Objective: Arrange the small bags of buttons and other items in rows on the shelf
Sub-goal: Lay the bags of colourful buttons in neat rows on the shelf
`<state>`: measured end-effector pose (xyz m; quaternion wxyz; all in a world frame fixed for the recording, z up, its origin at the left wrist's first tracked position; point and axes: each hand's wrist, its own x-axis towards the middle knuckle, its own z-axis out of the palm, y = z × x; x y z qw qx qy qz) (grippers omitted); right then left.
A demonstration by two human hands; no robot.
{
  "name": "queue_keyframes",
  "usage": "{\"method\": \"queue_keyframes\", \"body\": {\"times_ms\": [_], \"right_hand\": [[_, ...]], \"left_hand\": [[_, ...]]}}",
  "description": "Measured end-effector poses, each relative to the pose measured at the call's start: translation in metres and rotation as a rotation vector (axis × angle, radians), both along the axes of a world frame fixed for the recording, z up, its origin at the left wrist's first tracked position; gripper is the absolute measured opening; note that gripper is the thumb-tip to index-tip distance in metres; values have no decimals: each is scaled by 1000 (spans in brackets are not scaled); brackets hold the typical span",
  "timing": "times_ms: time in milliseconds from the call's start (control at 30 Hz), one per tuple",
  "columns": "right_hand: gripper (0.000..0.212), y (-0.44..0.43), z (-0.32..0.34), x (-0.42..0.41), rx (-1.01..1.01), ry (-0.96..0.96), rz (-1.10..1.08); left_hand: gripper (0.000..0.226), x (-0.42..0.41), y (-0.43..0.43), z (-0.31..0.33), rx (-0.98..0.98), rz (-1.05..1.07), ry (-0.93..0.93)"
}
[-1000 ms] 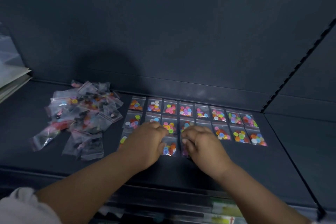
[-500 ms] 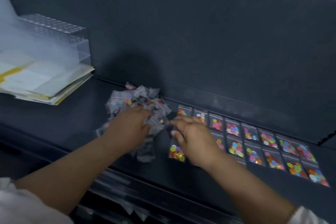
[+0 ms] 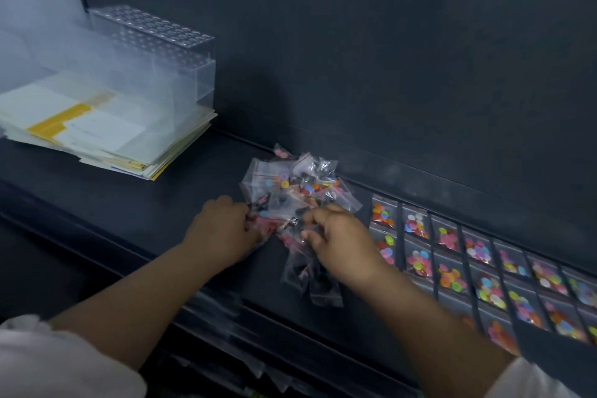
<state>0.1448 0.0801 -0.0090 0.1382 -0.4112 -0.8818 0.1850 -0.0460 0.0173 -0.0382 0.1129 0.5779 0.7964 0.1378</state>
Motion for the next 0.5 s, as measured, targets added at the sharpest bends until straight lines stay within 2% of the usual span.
{"method": "queue_keyframes", "body": {"times_ms": [100, 200, 333, 433, 500], "right_hand": [[28, -2, -2, -9, -2, 17, -9], [24, -4, -3, -20, -14, 56, -34], [21, -7, -7, -33, -31, 81, -38], [20, -8, -7, -43, -33, 71, -28], [18, -9, -8, -50, -15, 58, -16]], "left_hand": [[34, -6, 3, -2, 8, 5, -24], [19, -13, 6, -2, 68, 31, -157], [19, -26, 3, -1, 95, 98, -295], [15, -40, -2, 0, 119, 184, -258], [22, -49, -5, -1, 150, 209, -182]]}}
